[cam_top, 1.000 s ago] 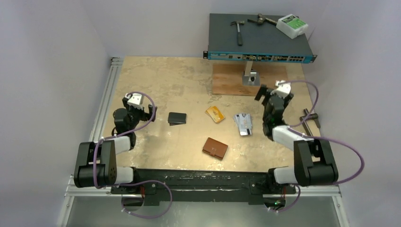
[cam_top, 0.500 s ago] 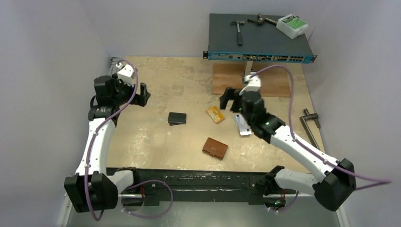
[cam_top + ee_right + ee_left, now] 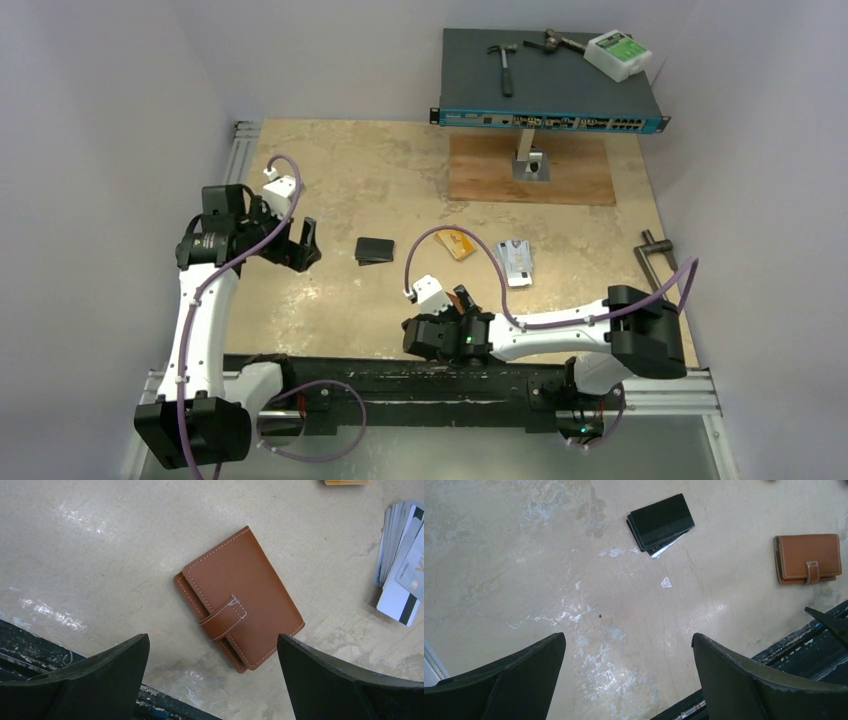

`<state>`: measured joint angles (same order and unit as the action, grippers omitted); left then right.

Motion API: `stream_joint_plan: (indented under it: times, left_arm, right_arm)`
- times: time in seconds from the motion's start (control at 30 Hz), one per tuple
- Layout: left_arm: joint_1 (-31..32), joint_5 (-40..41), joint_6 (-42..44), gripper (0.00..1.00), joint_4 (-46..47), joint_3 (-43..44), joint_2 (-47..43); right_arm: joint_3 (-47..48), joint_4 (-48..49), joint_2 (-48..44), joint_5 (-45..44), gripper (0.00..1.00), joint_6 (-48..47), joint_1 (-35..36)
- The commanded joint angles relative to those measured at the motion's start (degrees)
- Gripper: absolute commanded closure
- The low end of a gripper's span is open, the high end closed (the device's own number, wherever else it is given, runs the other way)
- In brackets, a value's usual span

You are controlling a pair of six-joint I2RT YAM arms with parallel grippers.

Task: Put the credit cards into the card holder
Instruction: Pick up the card holder from the center of the board.

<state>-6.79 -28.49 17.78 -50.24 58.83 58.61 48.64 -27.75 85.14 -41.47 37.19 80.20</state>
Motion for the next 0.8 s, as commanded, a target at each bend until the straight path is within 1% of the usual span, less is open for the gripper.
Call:
stream_joint_plan:
  times: [0.0,0.2,0.3,0.4,0.63,0.77]
  left_arm:
    - [-0.42,-2.45,2.32,0.0,-3.02,0.86,-1.47]
    - [-0.42,-3.78,2.38,0.0,-3.17,1.07,-1.03]
    - [-0.37,-4.63,2.72,0.0,-3.28,1.11,-1.21]
    - [-0.42,-5.8,2.62,0.0,-3.14,0.94,-1.17]
    - [-0.25,-9.35,2.35,0.0,-1.94,-0.73,-1.76]
    - [0.73,-9.29,2.35,0.0,-0.9,-2.84,-2.65]
  right_arm:
    - [2.08,-1.85,1.44,-4.45,0.01,4.15,1.32]
    - [1.71,2.31,6.23,-2.66,0.01,1.98,1.36]
    - [3.27,2.57,9.61,-2.74,0.01,1.1,1.0]
    - [3.02,3.1,11.19,-1.37,0.02,1.93,-1.2]
    - [-0.29,9.1,8.08,6.99,0.1,-0.41,-9.08]
    - [0.17,10.91,9.04,11.27,0.19,-1.6,-11.15]
